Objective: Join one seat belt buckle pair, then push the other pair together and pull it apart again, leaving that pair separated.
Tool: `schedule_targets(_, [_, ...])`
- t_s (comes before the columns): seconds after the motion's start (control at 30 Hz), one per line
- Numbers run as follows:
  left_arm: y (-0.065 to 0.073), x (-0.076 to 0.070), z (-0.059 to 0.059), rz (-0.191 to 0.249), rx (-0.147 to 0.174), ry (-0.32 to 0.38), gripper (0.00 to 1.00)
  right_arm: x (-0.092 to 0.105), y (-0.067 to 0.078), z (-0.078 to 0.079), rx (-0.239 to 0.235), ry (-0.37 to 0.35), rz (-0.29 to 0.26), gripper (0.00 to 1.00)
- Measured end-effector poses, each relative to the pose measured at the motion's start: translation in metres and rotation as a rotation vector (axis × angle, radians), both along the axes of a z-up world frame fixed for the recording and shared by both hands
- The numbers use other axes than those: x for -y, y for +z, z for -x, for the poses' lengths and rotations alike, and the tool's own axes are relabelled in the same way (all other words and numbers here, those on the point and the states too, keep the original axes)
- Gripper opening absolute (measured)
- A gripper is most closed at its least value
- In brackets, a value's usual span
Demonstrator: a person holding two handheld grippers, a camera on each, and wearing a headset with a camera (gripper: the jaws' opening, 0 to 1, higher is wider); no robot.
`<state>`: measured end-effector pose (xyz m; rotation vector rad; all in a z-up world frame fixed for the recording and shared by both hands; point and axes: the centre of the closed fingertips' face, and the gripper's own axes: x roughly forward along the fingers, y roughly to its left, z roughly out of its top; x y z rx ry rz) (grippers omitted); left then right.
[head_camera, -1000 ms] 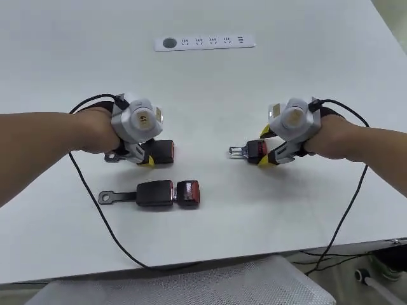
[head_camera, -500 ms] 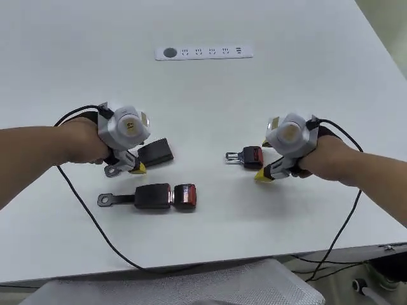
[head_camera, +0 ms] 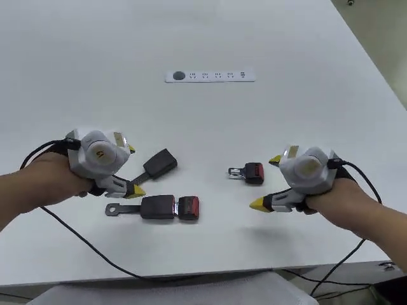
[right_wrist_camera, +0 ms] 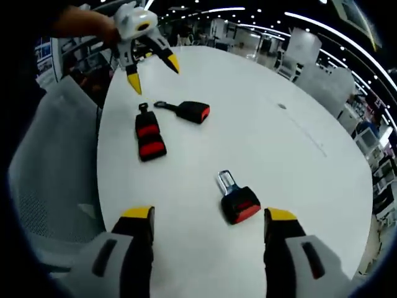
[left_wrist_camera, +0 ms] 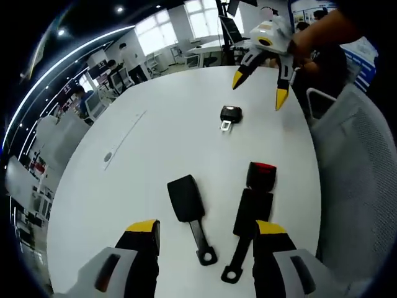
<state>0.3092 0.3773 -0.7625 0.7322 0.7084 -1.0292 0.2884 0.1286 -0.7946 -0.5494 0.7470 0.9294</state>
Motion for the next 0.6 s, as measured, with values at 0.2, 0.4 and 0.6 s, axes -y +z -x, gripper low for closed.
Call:
schedule_targets(0.2, [0.013,-0.012,0.020,0.057,0.003,0.087,0.77,0.001,0.009,0.017,0.002,-0.050,-0.042,0.84])
schedule_targets(0.4, [0.010,-0.029,0.040,0.075,0.004,0.140,0.85,0.000,0.011,0.032,-0.001,-0.057,-0.056,0.92])
schedule_targets(0.6, [0.005,-0.048,0.057,0.093,-0.024,0.190,1.00,0.002,0.022,0.037,0.022,-0.088,-0.087,1.00])
